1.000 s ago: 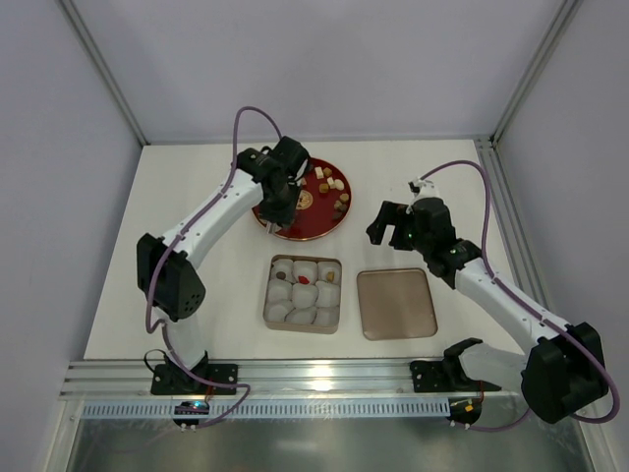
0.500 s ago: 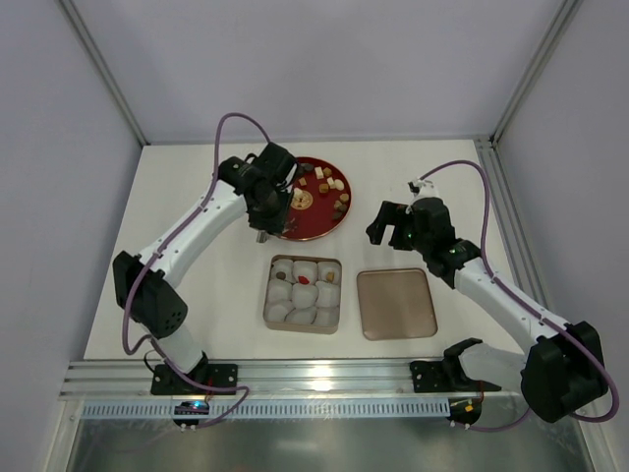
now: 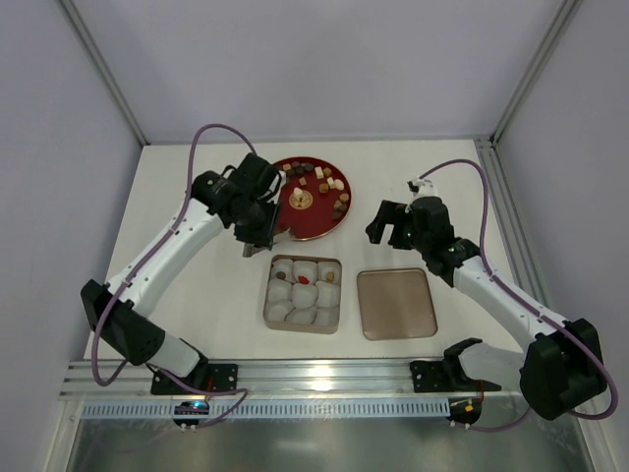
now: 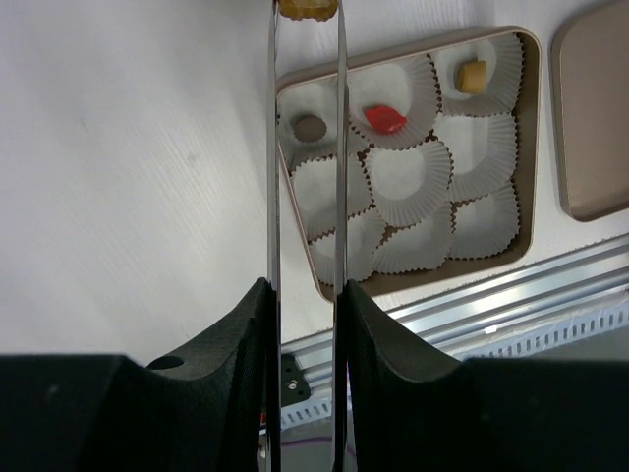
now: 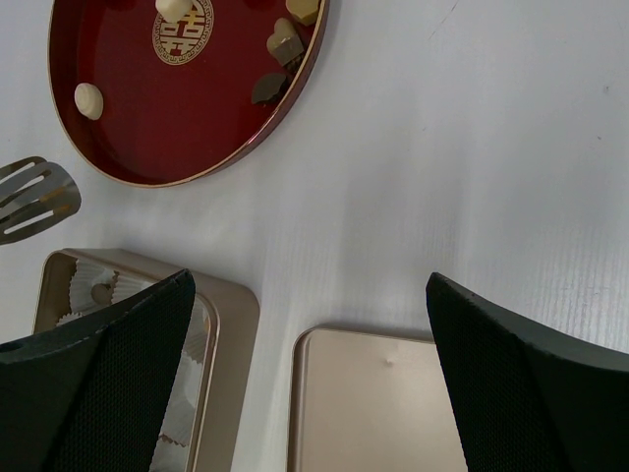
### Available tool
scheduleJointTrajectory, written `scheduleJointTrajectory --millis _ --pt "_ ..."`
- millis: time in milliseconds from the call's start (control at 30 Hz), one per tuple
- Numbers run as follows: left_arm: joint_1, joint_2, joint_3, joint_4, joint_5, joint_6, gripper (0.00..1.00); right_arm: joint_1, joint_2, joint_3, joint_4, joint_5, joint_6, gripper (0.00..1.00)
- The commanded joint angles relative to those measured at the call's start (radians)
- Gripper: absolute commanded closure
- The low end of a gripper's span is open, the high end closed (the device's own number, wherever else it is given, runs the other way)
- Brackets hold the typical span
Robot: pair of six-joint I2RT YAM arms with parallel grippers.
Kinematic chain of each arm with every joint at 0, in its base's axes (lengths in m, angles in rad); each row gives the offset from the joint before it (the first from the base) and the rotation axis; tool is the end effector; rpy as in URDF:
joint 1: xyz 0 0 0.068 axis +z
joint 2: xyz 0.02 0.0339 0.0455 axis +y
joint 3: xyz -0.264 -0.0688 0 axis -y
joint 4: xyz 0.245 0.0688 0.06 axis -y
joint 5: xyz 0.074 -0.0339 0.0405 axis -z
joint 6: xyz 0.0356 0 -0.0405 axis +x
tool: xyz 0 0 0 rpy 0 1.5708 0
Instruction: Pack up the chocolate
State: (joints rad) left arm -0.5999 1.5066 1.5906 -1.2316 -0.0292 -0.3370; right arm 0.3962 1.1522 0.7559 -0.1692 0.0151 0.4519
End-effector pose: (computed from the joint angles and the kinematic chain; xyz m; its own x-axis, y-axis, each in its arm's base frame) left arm 0.2376 -0.1613 0.3574 -0.8936 0.2108 -0.3964 0.2744 0.9552 -0.1107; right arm 0.2349 0.0977 0.2568 -0.6081 0.2189 -0.7631 -0.1207 0.9246 0.3614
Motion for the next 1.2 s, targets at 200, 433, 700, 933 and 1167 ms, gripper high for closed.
scheduleJointTrajectory --millis 200,433,700,933,1167 --pt "0.005 -0.176 -0.075 -0.060 0.095 -0.008 0.67 -0.003 0.009 0.039 0.050 0.005 0.018 0.00" --pt "0.003 -0.279 -0.165 -0.081 0.107 -0.034 0.67 -0.002 0.015 0.042 0.053 0.016 0.018 0.00" --pt "-0.027 -0.376 -0.279 -0.088 0.104 -0.082 0.67 -0.002 0.024 0.043 0.057 0.016 0.025 0.00" --pt "-0.063 -0.416 -0.328 -0.078 0.107 -0.112 0.67 0.000 0.034 0.039 0.062 0.017 0.027 0.00" --pt "-0.106 -0.419 -0.368 -0.048 0.094 -0.145 0.67 -0.002 0.035 0.034 0.065 0.016 0.027 0.00"
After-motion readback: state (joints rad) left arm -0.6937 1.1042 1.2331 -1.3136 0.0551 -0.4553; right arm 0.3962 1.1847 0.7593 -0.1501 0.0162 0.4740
